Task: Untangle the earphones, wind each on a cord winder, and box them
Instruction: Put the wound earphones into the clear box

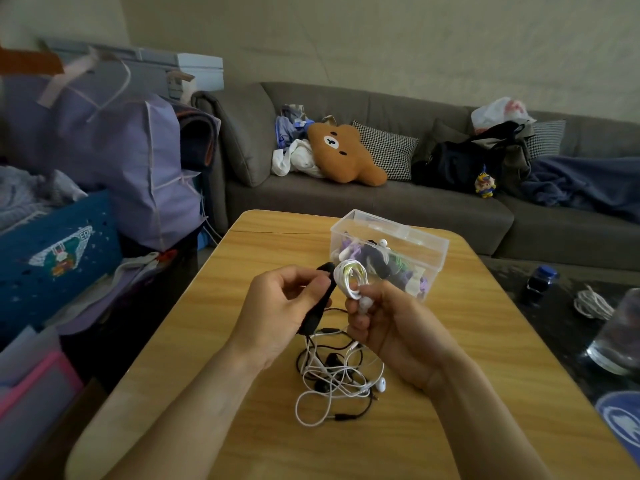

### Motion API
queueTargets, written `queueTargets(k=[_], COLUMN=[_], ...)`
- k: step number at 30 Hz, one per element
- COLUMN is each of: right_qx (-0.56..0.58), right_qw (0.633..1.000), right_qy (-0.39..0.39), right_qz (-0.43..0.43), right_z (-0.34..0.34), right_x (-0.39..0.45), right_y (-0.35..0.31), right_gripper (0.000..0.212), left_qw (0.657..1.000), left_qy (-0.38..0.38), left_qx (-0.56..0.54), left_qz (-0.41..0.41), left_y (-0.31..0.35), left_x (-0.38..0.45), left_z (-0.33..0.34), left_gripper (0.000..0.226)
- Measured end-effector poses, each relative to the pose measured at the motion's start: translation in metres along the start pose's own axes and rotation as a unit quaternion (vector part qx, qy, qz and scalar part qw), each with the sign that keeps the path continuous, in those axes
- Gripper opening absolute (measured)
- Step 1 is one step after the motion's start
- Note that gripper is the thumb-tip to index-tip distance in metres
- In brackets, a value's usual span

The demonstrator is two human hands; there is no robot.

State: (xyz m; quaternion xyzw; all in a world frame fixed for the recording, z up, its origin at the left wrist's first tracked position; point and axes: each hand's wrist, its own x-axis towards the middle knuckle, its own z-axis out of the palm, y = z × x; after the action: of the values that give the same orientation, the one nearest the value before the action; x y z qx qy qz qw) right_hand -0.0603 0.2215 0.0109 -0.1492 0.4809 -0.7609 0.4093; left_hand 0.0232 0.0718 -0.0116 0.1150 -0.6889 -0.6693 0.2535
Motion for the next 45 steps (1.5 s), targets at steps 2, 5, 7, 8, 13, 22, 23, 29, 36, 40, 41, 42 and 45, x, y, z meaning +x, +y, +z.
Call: queueTargets(k=[2,5,7,8,13,22,23,29,36,40,41,42,45], right_qx=[-0.001,-0.013,-0.022,-0.020,-0.030,-0.113,-0.121,-0.165,-0.198,-0.197,-0.199,-0.204,-0.213], right_qw=[1.000,1.000,1.000,1.000,0.999,0.993,0.992,0.985,0.980,0.980,0.980,0.978,0.974], right_qy=[-0.001,-0.002,0.000,0.002,0.008,0.012,0.014,0.026,0.018,0.024,0.027,0.030,0.038], right_qz=[0.003,0.006,0.009,0.010,0.015,0.025,0.028,0.030,-0.011,-0.009,0.000,0.013,0.062], right_z=[0.000,0.000,0.001,0.001,-0.001,-0.002,-0.002,-0.007,-0.009,-0.007,-0.007,-0.007,-0.009], right_x=[-0.001,-0.001,-0.002,-0.002,-0.003,-0.003,-0.003,-0.001,0.000,-0.001,-0.001,-0.001,-0.001], right_y=[0.000,0.000,0.001,0.000,-0.001,0.001,0.001,0.005,0.007,0.007,0.007,0.007,0.007], right_gripper=[0.039,0.038,0.041,0.041,0.035,0.039,0.038,0.031,0.024,0.028,0.030,0.030,0.017], left_qw=[1.000,1.000,1.000,0.999,0.998,0.995,0.995,0.993,0.991,0.993,0.994,0.995,0.996], left_qy=[0.000,-0.005,-0.008,-0.009,-0.012,-0.060,-0.059,-0.055,-0.047,-0.035,-0.030,-0.027,-0.055], left_qx=[0.008,-0.008,-0.014,-0.018,-0.060,-0.043,-0.030,-0.006,0.002,0.007,0.007,0.013,0.033], left_qz=[0.013,0.017,0.022,0.025,0.006,-0.063,-0.068,-0.103,-0.125,-0.116,-0.107,-0.092,-0.059], left_y=[0.001,0.003,0.004,0.005,0.006,0.008,0.007,0.003,0.004,0.004,0.003,0.002,0.002], left_x=[0.000,-0.001,-0.002,-0.002,-0.003,-0.003,-0.003,-0.001,0.002,0.001,0.001,0.001,-0.001], left_z=[0.001,0.004,0.006,0.006,0.007,0.008,0.009,0.010,0.008,0.008,0.008,0.008,0.007], left_gripper=[0.027,0.026,0.025,0.026,0.046,0.019,0.018,0.016,0.019,0.020,0.018,0.016,0.018])
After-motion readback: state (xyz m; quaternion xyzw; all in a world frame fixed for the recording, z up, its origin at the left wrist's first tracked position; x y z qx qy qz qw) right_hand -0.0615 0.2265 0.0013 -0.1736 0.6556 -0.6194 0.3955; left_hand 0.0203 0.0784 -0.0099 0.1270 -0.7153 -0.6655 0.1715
